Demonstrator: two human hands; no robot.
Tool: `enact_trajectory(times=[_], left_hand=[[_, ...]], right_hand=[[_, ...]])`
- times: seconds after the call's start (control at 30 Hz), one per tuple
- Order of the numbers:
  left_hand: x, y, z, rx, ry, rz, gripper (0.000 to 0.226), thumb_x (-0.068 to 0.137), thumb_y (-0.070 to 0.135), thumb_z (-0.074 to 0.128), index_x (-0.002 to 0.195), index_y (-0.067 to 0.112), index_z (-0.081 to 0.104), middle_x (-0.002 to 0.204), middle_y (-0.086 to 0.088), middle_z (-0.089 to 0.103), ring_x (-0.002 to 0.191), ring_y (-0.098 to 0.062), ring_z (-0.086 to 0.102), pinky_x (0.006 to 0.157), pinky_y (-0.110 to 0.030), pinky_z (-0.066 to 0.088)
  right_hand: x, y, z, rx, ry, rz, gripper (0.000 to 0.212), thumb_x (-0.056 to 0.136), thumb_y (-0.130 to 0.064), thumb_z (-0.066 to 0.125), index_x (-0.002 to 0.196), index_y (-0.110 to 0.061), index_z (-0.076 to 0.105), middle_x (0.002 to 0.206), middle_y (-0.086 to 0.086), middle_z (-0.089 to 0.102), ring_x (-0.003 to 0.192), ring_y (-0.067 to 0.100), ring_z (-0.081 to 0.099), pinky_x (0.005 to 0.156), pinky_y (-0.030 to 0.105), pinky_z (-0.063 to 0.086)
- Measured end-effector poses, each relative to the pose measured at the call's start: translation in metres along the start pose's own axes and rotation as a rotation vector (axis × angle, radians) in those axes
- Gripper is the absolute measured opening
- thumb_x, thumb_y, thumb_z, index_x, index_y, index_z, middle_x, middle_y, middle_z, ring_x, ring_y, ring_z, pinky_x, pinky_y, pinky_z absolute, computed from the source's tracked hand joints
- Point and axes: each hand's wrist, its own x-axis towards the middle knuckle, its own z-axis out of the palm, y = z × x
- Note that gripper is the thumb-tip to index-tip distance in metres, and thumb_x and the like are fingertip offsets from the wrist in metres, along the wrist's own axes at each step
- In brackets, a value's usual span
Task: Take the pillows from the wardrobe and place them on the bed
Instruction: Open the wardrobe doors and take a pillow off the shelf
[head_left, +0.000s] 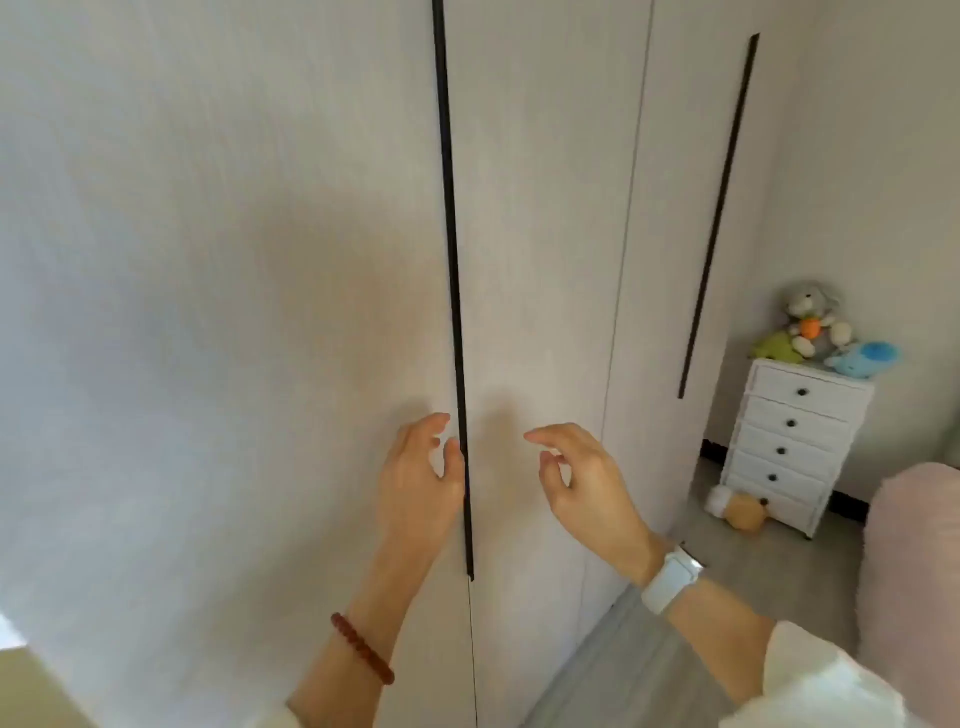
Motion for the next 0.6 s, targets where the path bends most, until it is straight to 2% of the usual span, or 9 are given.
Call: enact_trajectory(times=[0.1,0.17,0.27,0.33,0.43,0.53,0.6], left_hand=[[0.029,-0.006,0.030,0.182,0.166,-0.003,0.026,0.086,0.013,0.056,0.111,0.013,0.058,0.107,-0.003,0.062,0.082,-0.012,0.057,0.071,-0.024,0.041],[0.044,-0.003,0.047,0.279,0.271,-0.066,0.027,0.085,0.014,0.059,0.112,0.014,0.058,0.103,-0.003,0.063,0.083,-0.016,0.059,0.068,-0.026,0.044],[0.051,0.000,0.070,0.422,0.380,-0.131,0.025,0.084,0.020,0.060,0.108,0.013,0.060,0.096,-0.004,0.064,0.084,-0.023,0.061,0.070,-0.035,0.050],[0.053,0.002,0.085,0.526,0.427,-0.152,0.026,0.080,0.025,0.059,0.103,0.013,0.063,0.092,-0.005,0.066,0.082,-0.025,0.062,0.071,-0.037,0.049],[0.054,0.003,0.102,0.660,0.447,-0.194,0.019,0.078,0.022,0.067,0.093,0.010,0.065,0.086,-0.007,0.067,0.078,-0.028,0.062,0.068,-0.037,0.046],[0.057,0.005,0.110,0.724,0.446,-0.257,0.012,0.077,0.014,0.068,0.085,0.006,0.063,0.078,-0.009,0.066,0.076,-0.031,0.061,0.065,-0.037,0.043],[0.060,0.008,0.114,0.739,0.439,-0.310,0.009,0.079,0.013,0.063,0.084,0.006,0.061,0.075,-0.008,0.067,0.077,-0.030,0.058,0.066,-0.037,0.040]], right_hand=[[0.059,0.040,0.020,-0.151,0.028,-0.293,0.038,0.080,0.001,0.056,0.117,-0.008,0.056,0.122,0.017,0.057,0.115,0.034,0.052,0.097,0.040,0.044],[0.099,0.064,0.035,-0.270,-0.001,-0.469,0.048,0.080,-0.008,0.059,0.126,-0.013,0.048,0.135,0.020,0.048,0.127,0.038,0.043,0.105,0.054,0.032],[0.139,0.095,0.053,-0.382,-0.047,-0.600,0.061,0.081,-0.027,0.062,0.135,-0.021,0.035,0.145,0.021,0.036,0.135,0.039,0.031,0.102,0.068,0.022],[0.154,0.111,0.066,-0.426,-0.060,-0.654,0.067,0.081,-0.038,0.061,0.138,-0.024,0.030,0.148,0.019,0.030,0.137,0.038,0.026,0.099,0.072,0.022],[0.163,0.127,0.080,-0.472,-0.023,-0.730,0.070,0.082,-0.047,0.052,0.141,-0.026,0.021,0.147,0.011,0.022,0.138,0.035,0.019,0.098,0.072,0.020],[0.164,0.128,0.083,-0.468,-0.021,-0.743,0.073,0.079,-0.047,0.055,0.141,-0.027,0.021,0.146,0.010,0.025,0.135,0.036,0.022,0.096,0.072,0.021],[0.163,0.125,0.076,-0.451,-0.078,-0.738,0.076,0.078,-0.041,0.062,0.141,-0.027,0.022,0.147,0.011,0.031,0.134,0.036,0.023,0.098,0.071,0.020]])
